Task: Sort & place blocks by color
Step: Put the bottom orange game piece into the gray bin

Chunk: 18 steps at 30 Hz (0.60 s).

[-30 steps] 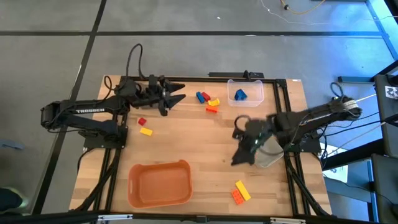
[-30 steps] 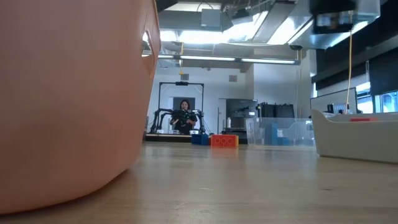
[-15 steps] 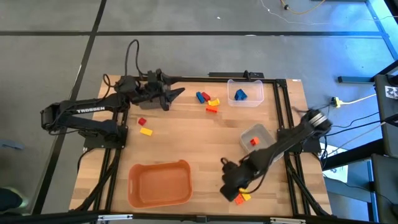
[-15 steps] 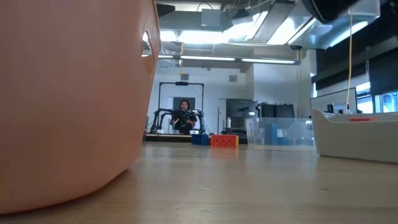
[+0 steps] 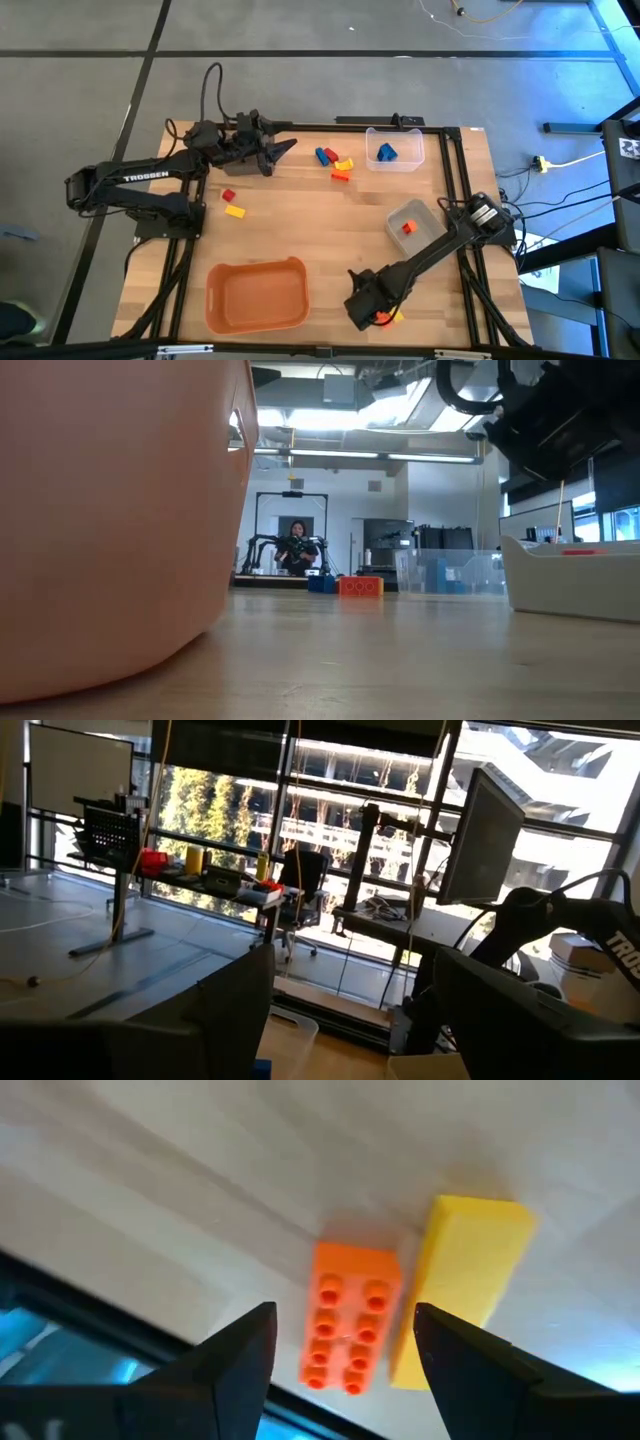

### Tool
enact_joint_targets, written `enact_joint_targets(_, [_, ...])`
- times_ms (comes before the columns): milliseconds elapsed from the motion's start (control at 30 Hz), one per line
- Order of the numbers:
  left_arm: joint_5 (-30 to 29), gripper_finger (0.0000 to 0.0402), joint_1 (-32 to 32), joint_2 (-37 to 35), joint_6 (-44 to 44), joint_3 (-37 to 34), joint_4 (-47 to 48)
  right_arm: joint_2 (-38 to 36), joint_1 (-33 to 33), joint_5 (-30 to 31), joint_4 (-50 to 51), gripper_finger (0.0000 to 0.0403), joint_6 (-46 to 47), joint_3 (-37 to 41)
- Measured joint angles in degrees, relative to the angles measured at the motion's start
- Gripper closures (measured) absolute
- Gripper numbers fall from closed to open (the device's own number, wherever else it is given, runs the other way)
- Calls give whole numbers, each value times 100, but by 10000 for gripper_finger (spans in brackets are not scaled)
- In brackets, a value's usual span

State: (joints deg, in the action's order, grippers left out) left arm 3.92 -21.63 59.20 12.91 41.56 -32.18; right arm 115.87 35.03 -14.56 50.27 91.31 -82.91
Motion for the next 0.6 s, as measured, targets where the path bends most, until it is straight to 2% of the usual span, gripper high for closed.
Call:
enact_joint_targets(200, [-4,136,0,2,2,0,1,0,13,43,100,166,15,0])
enact_joint_targets(433, [-6,136,0,2,0,0,1,0,113,222,47,166,582,0])
enact_joint_targets(600, [-6,136,0,2,0,0,1,2,129,299,-8,166,640,0])
